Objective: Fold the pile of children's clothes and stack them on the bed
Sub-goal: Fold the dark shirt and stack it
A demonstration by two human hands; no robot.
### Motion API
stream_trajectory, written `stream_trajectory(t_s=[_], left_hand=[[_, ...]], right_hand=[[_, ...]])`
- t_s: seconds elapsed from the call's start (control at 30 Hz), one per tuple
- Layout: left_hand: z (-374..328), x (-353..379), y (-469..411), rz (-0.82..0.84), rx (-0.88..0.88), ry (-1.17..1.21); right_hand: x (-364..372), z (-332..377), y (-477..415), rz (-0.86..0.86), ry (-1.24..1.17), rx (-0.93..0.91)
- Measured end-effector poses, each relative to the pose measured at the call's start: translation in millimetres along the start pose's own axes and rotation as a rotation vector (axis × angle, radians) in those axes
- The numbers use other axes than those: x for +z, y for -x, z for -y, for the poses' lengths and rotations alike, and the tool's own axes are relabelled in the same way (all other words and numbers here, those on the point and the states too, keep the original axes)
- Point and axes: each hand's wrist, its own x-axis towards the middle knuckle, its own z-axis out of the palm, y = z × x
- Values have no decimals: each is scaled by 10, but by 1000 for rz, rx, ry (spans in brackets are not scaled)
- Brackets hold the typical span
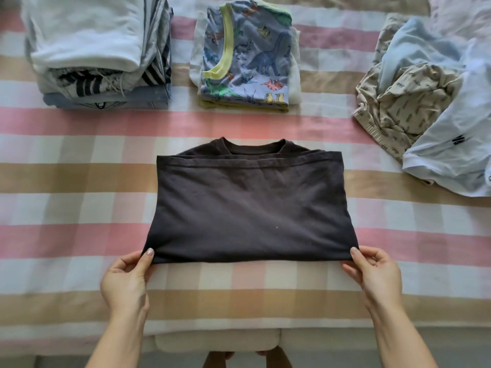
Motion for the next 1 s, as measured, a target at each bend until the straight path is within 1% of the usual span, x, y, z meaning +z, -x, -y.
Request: stream_trajectory(t_s=[0.07, 0.1, 0.13, 0.17, 0.2, 0.23, 0.3, 0.33, 0.37, 0.4, 0.43, 0.5, 0.57, 0.63, 0.7, 0.77, 0.8, 0.83, 0.9, 0.97, 1.0], left_hand=[[79, -83, 100, -22, 37, -134], [103, -100, 161, -36, 116, -260], [117, -87, 231, -52, 241, -404], [120, -52, 299, -69, 407, -522], [129, 15, 369, -45, 605, -584], [127, 118, 465, 44, 790, -621], [146, 409, 659, 340, 1046, -696], [171, 567, 746, 481, 1130, -771], [203, 719, 818, 574, 1195, -882], [247, 847, 849, 614, 1239, -1005], [272, 937, 836, 619, 1233, -1131], [290, 1018, 701, 563, 1106, -1347], [322, 996, 536, 493, 996, -1446], [314, 1018, 536, 458, 970, -1473], [262, 1149, 693, 457, 1004, -1405], [205, 1353, 881, 506, 1107, -1242], [163, 1500, 993, 541, 1141, -1167], [119, 1662, 1103, 565, 1154, -1106], [47, 2038, 1310, 622, 1144, -1032], [7, 2400, 1460, 679, 1094, -1033], [3, 2571, 1511, 691, 1062, -1061]], right_hand=[[-35, -123, 86, -36, 44, 0], [-29, -172, 127, -73, 117, -43], [-9, -205, 170, -135, 250, -129], [32, -220, 218, -204, 405, -272], [104, -218, 285, -255, 526, -457], [212, -212, 370, -243, 598, -643], [503, -220, 527, -52, 727, -908], [657, -239, 576, 43, 826, -993], [788, -263, 599, 108, 947, -1041], [879, -288, 578, 135, 1072, -1057], [929, -297, 529, 134, 1174, -1025], [898, -288, 381, 105, 1274, -879], [791, -285, 266, 87, 1306, -792], [730, -267, 230, 95, 1289, -806], [674, -232, 244, 88, 1168, -864], [577, -198, 257, -11, 960, -909], [500, -175, 243, -79, 868, -893], [420, -157, 229, -140, 803, -849], [278, -133, 178, -247, 750, -712], [201, -126, 123, -285, 754, -536], [169, -116, 103, -273, 763, -461]])
